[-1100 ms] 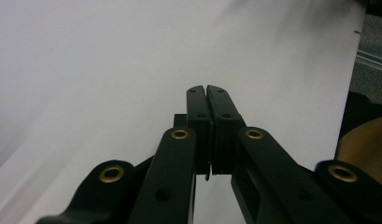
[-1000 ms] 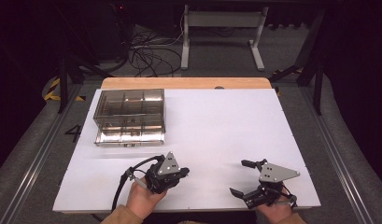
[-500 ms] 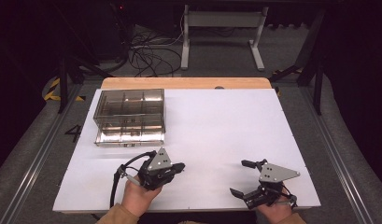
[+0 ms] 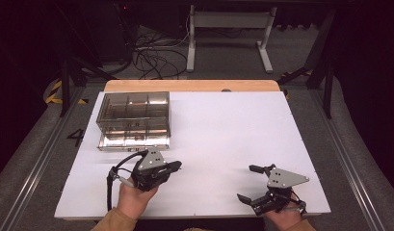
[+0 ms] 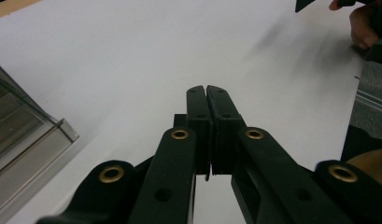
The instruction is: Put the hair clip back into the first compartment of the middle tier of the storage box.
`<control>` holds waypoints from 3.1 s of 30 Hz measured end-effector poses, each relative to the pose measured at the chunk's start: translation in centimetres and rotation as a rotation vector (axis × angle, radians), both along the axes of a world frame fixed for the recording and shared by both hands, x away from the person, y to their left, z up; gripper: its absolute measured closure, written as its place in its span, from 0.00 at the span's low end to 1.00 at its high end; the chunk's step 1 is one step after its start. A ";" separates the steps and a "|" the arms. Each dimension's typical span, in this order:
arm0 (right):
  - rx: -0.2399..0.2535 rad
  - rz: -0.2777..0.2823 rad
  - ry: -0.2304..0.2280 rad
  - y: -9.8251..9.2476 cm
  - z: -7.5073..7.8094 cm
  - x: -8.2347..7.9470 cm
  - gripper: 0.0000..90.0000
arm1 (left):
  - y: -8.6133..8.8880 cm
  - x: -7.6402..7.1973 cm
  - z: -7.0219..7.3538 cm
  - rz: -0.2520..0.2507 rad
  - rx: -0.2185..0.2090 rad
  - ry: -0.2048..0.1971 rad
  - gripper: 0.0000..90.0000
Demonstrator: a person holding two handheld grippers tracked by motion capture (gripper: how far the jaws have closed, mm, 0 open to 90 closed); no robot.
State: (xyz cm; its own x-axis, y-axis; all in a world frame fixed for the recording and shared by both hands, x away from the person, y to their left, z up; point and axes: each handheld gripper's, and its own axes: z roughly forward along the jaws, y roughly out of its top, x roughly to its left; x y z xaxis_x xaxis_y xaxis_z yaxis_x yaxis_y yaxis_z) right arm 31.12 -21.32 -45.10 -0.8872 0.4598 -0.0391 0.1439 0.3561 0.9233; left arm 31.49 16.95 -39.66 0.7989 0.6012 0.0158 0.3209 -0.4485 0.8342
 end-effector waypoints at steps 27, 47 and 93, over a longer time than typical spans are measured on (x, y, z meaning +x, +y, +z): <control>-0.002 -0.003 0.012 0.1 -0.2 0.3 0.00 | 5.1 0.4 1.8 0.136 -0.048 -0.039 0.98; -0.005 -0.001 0.014 0.1 -0.2 0.3 0.00 | 8.2 0.8 2.4 0.227 -0.063 -0.054 0.98; -0.014 0.011 0.024 0.4 -0.4 0.4 0.00 | 13.9 3.0 0.7 0.465 -0.016 -0.047 0.98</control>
State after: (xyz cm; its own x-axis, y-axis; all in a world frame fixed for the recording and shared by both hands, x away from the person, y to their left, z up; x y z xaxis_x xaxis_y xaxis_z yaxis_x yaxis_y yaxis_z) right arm 31.50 -20.93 -45.47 -0.8928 0.4498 -0.0246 0.1616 0.3708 0.9146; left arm 34.54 30.89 -39.00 0.4433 0.8958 0.0334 0.4465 -0.2529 0.8583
